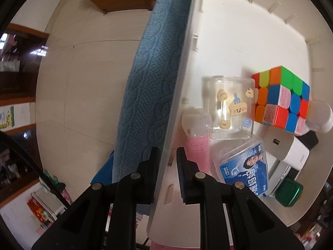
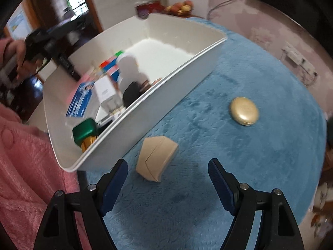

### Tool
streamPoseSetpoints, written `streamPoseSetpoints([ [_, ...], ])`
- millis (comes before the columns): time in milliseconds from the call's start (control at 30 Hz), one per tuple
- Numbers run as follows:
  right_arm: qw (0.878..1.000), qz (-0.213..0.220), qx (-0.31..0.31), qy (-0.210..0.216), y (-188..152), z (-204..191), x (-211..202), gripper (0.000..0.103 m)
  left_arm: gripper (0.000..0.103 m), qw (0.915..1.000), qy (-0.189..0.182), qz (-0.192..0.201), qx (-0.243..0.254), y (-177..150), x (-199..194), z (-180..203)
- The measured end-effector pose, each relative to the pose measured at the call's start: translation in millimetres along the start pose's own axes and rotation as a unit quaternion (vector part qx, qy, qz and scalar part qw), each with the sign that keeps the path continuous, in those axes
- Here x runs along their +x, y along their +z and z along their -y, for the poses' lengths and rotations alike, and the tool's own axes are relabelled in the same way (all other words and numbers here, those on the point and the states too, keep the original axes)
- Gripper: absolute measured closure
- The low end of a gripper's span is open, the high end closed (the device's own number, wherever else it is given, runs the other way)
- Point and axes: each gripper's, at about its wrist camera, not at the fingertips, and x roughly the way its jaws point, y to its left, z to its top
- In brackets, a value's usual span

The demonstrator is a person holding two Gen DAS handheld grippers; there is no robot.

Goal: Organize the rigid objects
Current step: 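Move the right gripper to the beige box and grasp it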

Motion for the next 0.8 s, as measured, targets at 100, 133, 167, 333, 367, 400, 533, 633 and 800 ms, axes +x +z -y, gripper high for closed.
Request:
streamPoseSetpoints([
  [100,0.999,-0.005,-0.045,0.008,-2,-8,11,0.023,0.084,0.9999,0.001,-0.001,-0.016,-1,-1,-3],
  [133,0.998,-0.007,-0.058,0.007,-3,-10,14,0.023,0.084,0.9998,0.001,-0.002,-0.019,-1,-1,-4],
  [167,0.997,-0.009,-0.072,0.007,-4,-12,19,0.023,0.084,0.9997,0.002,-0.002,-0.023,-2,0,-6],
  [333,0.993,-0.015,-0.119,0.009,-5,-20,33,0.023,0.084,0.9994,0.005,-0.003,-0.034,-4,0,-10],
  [367,0.992,-0.015,-0.128,0.009,-5,-22,35,0.023,0.084,0.9993,0.004,-0.003,-0.036,-5,2,-11],
  [400,0.991,-0.015,-0.133,0.010,-6,-22,36,0.023,0.084,0.9992,0.004,-0.002,-0.039,-5,2,-14],
  [533,0.989,-0.015,-0.149,0.019,-5,-23,40,0.024,0.084,0.9989,0.003,-0.002,-0.046,-6,4,-20],
  [633,0.988,-0.013,-0.155,0.019,-4,-25,43,0.028,0.084,0.9988,0.003,-0.001,-0.048,-7,3,-22],
  [800,0.989,-0.013,-0.144,0.013,-4,-24,44,0.044,0.084,0.9987,0.001,0.002,-0.052,-11,5,-23],
])
